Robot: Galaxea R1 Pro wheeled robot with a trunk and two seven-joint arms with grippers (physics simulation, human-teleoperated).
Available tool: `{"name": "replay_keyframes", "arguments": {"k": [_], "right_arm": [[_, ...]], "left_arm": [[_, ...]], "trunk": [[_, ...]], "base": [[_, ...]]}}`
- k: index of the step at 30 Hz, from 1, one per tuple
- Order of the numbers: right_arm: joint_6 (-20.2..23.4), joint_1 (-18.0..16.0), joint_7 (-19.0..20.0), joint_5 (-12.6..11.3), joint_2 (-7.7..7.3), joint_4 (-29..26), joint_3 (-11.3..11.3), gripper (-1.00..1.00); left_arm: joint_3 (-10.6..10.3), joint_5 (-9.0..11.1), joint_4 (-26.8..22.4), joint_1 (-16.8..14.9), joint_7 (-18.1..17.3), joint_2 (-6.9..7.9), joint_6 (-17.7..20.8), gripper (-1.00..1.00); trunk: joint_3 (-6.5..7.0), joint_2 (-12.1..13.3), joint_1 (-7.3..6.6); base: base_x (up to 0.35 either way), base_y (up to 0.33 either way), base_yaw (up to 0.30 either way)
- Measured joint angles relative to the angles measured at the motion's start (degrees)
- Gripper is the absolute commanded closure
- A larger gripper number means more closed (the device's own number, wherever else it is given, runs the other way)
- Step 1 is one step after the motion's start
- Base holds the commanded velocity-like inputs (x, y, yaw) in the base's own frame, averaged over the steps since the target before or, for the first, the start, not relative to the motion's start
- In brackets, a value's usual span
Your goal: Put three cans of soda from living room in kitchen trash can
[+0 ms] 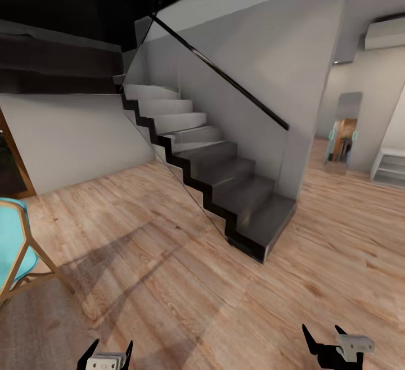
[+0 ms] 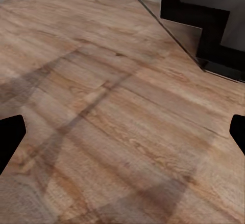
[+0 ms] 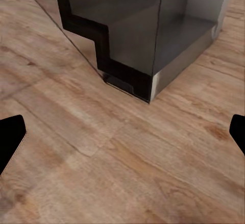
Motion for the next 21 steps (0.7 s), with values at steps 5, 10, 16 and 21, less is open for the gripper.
{"name": "replay_keyframes", "arguments": {"k": [5, 10, 16, 21], "right_arm": [[0.0, 0.0, 0.01, 0.0, 0.0, 0.0, 0.0, -1.0], [-0.04, 0.0, 0.0, 0.03, 0.0, 0.0, 0.0, -1.0], [-0.04, 0.0, 0.01, 0.03, 0.0, 0.0, 0.0, -1.0], [-0.06, 0.0, 0.01, 0.03, 0.0, 0.0, 0.0, -1.0]], "left_arm": [[0.0, 0.0, 0.0, 0.0, -0.01, 0.0, 0.0, -1.0], [0.0, 0.03, -0.02, 0.0, 0.0, 0.0, 0.0, -1.0], [0.0, 0.08, -0.03, 0.0, 0.0, 0.01, 0.0, -1.0], [0.0, 0.09, -0.03, 0.0, -0.02, 0.0, 0.0, -1.0]], "trunk": [[0.0, 0.0, 0.0], [0.01, 0.0, 0.0], [0.12, 0.0, 0.0], [0.27, 0.0, 0.0]], "base": [[0.304, -0.125, 0.248], [0.294, -0.142, 0.248], [0.28, -0.162, 0.248], [0.279, -0.165, 0.248]]}}
